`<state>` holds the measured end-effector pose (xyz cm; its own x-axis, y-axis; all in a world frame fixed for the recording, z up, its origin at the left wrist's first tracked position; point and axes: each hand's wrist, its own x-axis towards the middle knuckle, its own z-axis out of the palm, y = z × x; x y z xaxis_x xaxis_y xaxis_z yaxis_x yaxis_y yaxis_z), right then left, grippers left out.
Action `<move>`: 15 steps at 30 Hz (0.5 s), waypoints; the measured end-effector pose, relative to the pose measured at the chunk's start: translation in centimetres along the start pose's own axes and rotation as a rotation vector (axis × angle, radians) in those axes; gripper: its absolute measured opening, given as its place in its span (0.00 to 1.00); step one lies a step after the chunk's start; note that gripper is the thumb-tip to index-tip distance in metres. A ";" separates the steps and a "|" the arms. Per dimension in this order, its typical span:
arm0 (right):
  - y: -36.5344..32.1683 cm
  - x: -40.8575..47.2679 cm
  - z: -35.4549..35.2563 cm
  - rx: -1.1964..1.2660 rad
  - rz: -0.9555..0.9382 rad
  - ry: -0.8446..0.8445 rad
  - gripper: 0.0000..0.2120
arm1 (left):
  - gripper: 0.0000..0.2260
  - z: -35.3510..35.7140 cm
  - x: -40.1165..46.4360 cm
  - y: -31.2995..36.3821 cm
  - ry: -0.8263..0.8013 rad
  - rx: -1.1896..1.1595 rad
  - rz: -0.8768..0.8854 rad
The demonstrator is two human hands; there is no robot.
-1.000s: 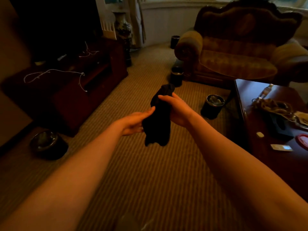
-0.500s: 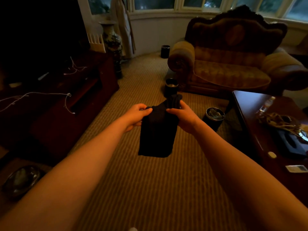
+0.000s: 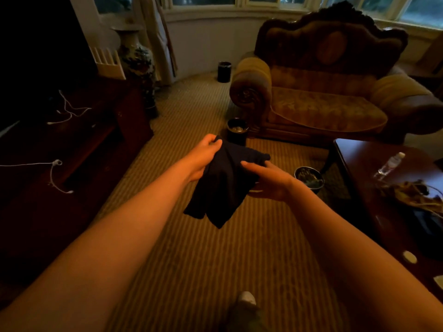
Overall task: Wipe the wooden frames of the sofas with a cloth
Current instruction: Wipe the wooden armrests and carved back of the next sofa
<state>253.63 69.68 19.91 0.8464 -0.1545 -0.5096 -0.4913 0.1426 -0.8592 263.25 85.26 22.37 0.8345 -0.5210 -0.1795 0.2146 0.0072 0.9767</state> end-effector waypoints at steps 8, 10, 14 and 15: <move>-8.9 12.8 -7.2 -0.118 0.160 0.027 0.22 | 0.15 -0.1 12.4 3.8 0.188 0.541 -0.033; -11.3 15.9 -7.5 -0.147 0.145 0.102 0.24 | 0.15 -0.9 14.9 4.8 0.204 0.616 -0.012; -14.8 22.3 -6.7 -0.137 0.015 0.130 0.36 | 0.12 -3.5 19.5 6.4 0.116 0.702 -0.063; -15.5 23.4 -6.3 -0.128 -0.018 0.090 0.36 | 0.14 -4.5 20.8 6.6 0.071 0.731 -0.091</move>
<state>279.77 57.71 20.96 0.8365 -0.2439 -0.4907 -0.5028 0.0144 -0.8643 284.29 78.28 24.54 0.8657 -0.4357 -0.2466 -0.0874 -0.6165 0.7825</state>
